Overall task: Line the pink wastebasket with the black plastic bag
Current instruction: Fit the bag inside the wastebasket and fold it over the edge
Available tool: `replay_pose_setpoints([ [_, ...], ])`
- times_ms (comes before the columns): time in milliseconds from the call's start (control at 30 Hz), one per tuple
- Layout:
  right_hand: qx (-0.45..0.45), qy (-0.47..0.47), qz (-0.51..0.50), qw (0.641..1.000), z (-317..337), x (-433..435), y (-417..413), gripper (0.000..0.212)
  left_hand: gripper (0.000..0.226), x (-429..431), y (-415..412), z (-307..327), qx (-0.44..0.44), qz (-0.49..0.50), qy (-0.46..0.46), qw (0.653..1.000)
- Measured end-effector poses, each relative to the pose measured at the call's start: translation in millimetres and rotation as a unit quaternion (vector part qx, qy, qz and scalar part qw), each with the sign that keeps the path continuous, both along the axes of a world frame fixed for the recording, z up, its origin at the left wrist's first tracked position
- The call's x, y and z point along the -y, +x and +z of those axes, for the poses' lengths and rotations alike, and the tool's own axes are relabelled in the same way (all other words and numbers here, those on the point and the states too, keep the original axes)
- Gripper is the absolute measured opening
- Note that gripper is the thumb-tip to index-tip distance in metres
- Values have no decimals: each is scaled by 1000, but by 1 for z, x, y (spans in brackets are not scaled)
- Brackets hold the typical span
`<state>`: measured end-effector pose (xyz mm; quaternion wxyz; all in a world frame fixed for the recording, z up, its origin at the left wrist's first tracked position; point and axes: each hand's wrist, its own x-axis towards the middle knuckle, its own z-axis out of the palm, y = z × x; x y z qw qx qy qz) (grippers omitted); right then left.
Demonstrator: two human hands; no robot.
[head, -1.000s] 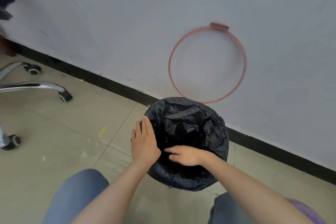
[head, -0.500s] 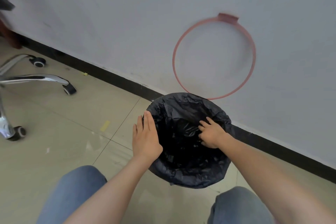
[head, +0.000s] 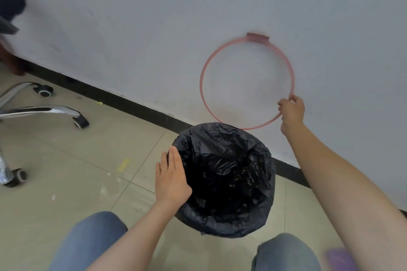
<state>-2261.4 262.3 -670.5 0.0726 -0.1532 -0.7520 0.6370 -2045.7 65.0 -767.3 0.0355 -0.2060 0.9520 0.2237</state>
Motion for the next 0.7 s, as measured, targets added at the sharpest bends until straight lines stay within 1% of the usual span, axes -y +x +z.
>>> replay_pose_setpoints([
  [33,-29,-14,-3,999,6,0,5,45,93,0,0,0,0,2,-1,1000],
  [67,-60,-8,2,998,12,-1,14,42,93,0,1,0,2,4,1,1000],
  [100,-95,17,20,995,19,-2,27,39,93,0,1,0,0,7,6,1000],
  [133,-135,62,53,987,26,-3,43,37,91,0,1,0,-5,9,10,1000],
  [167,-169,128,97,972,31,-4,61,36,89,1,1,1,-10,8,15,1000],
  [200,-190,210,148,948,35,-5,82,35,87,1,1,1,-10,4,19,1000],
  [267,-203,372,243,873,35,-7,123,30,80,2,1,-1,-18,2,31,999],
  [333,-173,503,328,781,26,-12,160,37,73,2,2,-2,-35,6,58,998],
  [367,-153,543,376,735,18,-14,176,42,68,2,1,-2,-65,13,90,994],
  [400,-137,561,423,698,6,-15,190,46,60,3,1,-1,-107,29,152,982],
  [433,-124,562,465,673,-7,-15,202,50,49,3,1,2,-148,61,236,959],
  [467,-110,554,495,660,-20,-13,213,52,40,5,1,5,-182,109,336,918],
  [500,-98,547,512,655,-32,-9,223,52,39,6,2,8,-201,156,422,870],
  [533,-99,544,515,655,-42,-4,231,51,43,8,4,9,-202,203,488,825],
  [567,-108,549,510,653,-51,1,236,50,45,12,6,8,-196,241,518,797],
  [600,-130,562,496,649,-60,7,240,53,43,16,9,5,-190,259,527,787],
  [667,-151,597,451,647,-75,18,245,55,30,19,16,-1,-164,237,510,811],
  [700,-152,617,441,634,-82,22,245,51,26,19,18,-4,-158,225,487,829],
])
